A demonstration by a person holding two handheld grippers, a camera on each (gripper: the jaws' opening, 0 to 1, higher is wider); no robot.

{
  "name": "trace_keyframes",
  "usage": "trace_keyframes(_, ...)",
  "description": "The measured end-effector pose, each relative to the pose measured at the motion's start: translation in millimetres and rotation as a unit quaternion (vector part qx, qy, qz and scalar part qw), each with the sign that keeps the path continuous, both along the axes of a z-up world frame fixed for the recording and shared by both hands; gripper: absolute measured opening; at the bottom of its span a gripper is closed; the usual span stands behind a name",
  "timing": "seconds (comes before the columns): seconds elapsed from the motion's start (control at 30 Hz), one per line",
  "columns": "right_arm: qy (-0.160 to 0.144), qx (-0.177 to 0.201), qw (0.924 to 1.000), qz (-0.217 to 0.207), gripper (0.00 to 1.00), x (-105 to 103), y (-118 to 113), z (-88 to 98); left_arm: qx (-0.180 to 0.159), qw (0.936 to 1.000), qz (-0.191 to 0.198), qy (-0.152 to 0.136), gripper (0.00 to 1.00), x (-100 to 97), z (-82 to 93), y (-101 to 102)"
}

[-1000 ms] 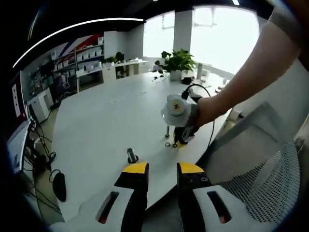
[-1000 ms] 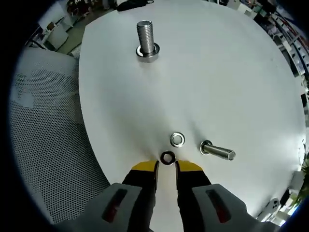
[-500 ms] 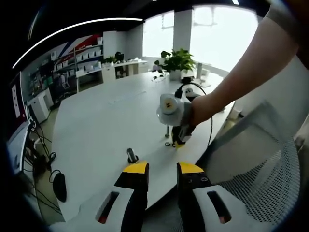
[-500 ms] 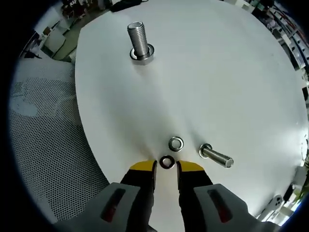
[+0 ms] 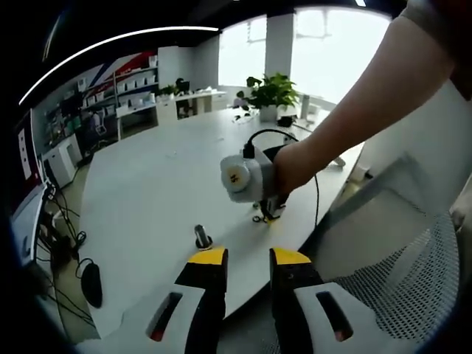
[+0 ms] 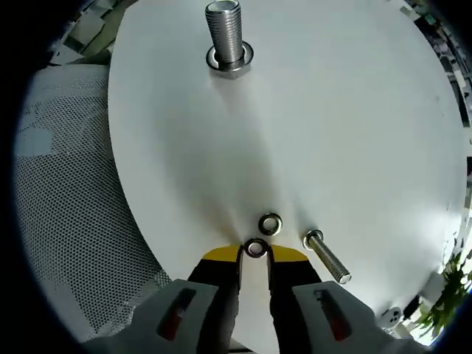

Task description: Place the washer onto the threaded stud by aligning its center hole with the stud, sliding it down to the base, and recovering from edge contact or off-axis alignment until the washer reaches the visible bottom stop.

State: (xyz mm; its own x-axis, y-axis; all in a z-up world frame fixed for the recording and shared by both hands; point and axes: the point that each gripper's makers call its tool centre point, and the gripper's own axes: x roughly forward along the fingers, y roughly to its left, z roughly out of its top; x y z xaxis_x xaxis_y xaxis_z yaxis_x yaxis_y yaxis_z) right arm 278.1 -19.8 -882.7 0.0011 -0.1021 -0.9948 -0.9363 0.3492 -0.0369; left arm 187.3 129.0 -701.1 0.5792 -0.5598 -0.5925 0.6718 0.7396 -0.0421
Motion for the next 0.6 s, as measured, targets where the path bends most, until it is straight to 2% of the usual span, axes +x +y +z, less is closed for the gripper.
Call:
trace_keyframes(0.13,0.000,-0.002,0.9998,-0.018,0.15,-0.3,-1.1,1.6,-0.001,1.0000,0.002,0.000,0.20,0.2,0.1,0.6)
trace_keyframes(0.23,-0.007,0.016,0.9995,-0.028,0.15,0.2,-2.5,1.6,0.001,1.0000,0.002,0.001,0.20,0.1,-0.5,0.8)
trace_keyframes(0.37,-0.017,0.059,0.9966,-0.055,0.14,1.2,-2.0,2.5,0.001,1.0000,0.002,0.000,0.20,0.4,-0.2,0.5)
trace_keyframes(0.47,-0.038,0.090,0.9937,-0.055,0.14,0.6,-2.4,3.2,0.002,1.0000,0.002,0.002,0.20,0.3,-1.0,0.8)
trace_keyframes(0.53,-0.055,0.121,0.9898,-0.053,0.14,1.8,0.2,3.9,0.004,1.0000,0.002,0.002,0.20,0.2,-1.2,1.2)
trace_keyframes(0.6,-0.065,0.146,0.9841,-0.078,0.14,1.8,-0.6,4.2,0.004,1.0000,0.003,0.001,0.20,0.3,-0.8,1.5)
